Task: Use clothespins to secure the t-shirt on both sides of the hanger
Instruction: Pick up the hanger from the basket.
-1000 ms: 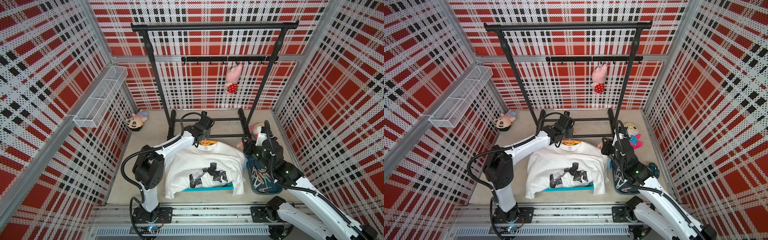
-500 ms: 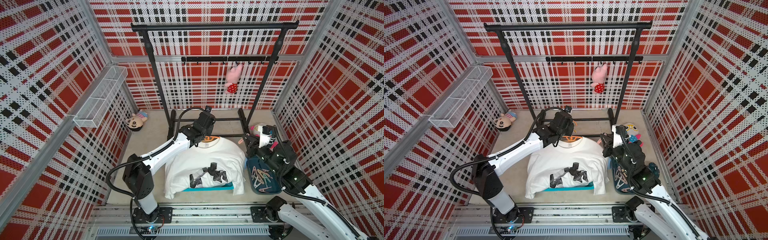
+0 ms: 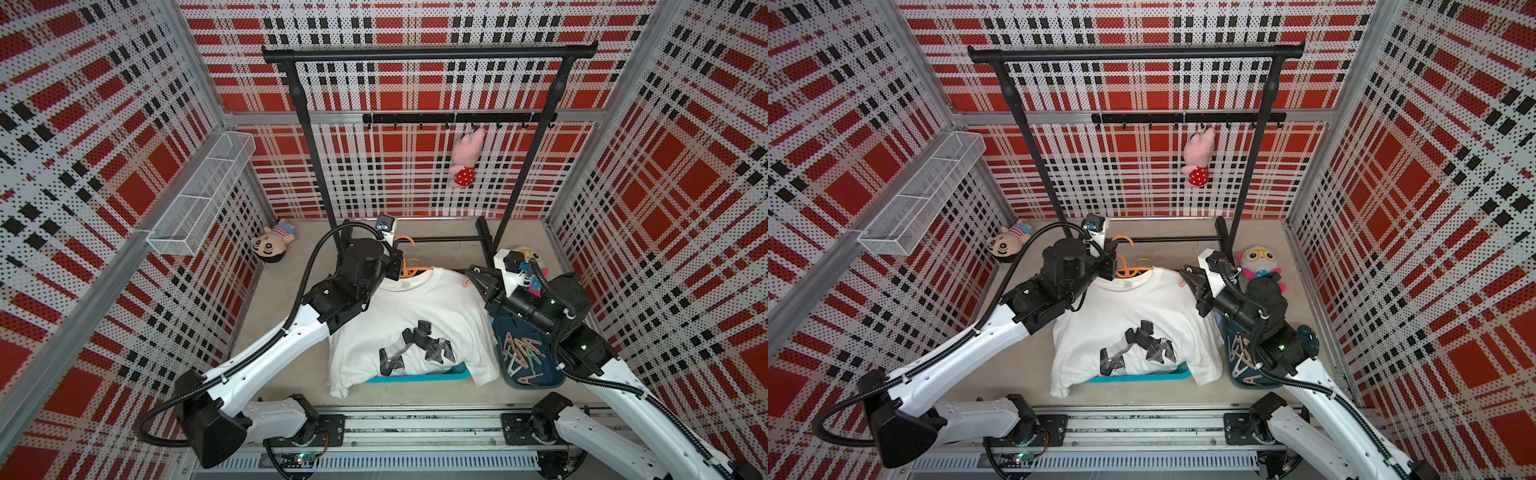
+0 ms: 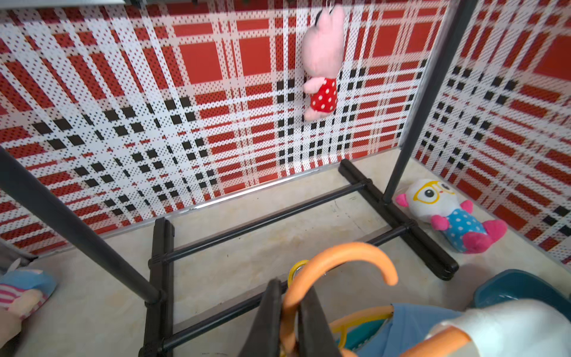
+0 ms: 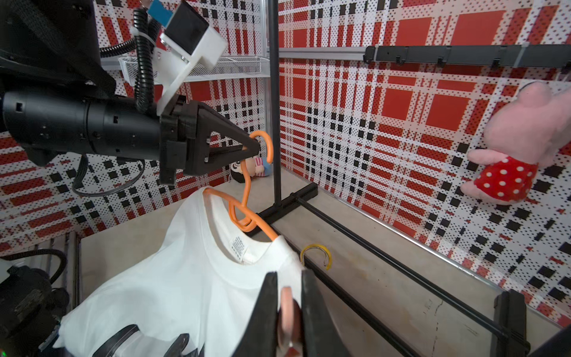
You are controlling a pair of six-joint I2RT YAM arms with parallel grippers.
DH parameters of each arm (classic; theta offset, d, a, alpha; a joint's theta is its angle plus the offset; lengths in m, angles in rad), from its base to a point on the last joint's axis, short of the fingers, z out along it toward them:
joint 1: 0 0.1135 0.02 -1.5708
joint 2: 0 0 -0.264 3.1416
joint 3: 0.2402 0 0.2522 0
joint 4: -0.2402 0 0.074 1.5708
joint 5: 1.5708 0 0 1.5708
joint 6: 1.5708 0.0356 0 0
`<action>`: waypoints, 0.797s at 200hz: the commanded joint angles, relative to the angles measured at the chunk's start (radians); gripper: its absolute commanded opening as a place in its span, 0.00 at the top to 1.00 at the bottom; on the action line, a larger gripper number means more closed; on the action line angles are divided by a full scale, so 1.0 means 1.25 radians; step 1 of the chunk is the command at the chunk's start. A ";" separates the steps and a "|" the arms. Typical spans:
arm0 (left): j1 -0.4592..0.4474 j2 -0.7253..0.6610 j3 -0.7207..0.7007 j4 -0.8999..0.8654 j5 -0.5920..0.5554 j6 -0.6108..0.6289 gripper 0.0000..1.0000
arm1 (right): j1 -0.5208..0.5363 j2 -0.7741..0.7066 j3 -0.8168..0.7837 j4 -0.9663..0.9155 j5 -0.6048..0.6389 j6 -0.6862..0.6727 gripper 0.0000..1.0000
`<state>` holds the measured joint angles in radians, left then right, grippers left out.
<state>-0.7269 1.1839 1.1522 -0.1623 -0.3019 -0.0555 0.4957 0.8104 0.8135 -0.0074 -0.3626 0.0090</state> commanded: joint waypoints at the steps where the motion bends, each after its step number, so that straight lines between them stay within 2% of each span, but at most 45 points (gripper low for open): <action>1: 0.003 -0.039 -0.002 0.107 0.062 0.027 1.00 | -0.051 0.020 0.046 0.048 -0.147 -0.034 1.00; 38: 0.001 -0.061 -0.001 0.103 0.081 0.042 1.00 | -0.137 0.067 0.074 0.103 -0.364 0.009 1.00; 69: -0.001 -0.072 0.001 0.112 0.079 0.046 1.00 | -0.155 0.112 0.108 0.123 -0.465 0.063 1.00; 92: -0.004 -0.079 0.001 0.121 0.086 0.052 1.00 | -0.155 0.126 0.099 0.144 -0.478 0.097 1.00; 159: -0.021 -0.095 0.007 0.130 0.121 0.079 1.00 | -0.166 0.146 0.143 0.072 -0.467 0.055 1.00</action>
<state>-0.7406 1.1000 1.1446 -0.0795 -0.1753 0.0208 0.3031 0.9966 0.9615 0.0978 -0.9211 0.1017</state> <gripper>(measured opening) 0.122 0.143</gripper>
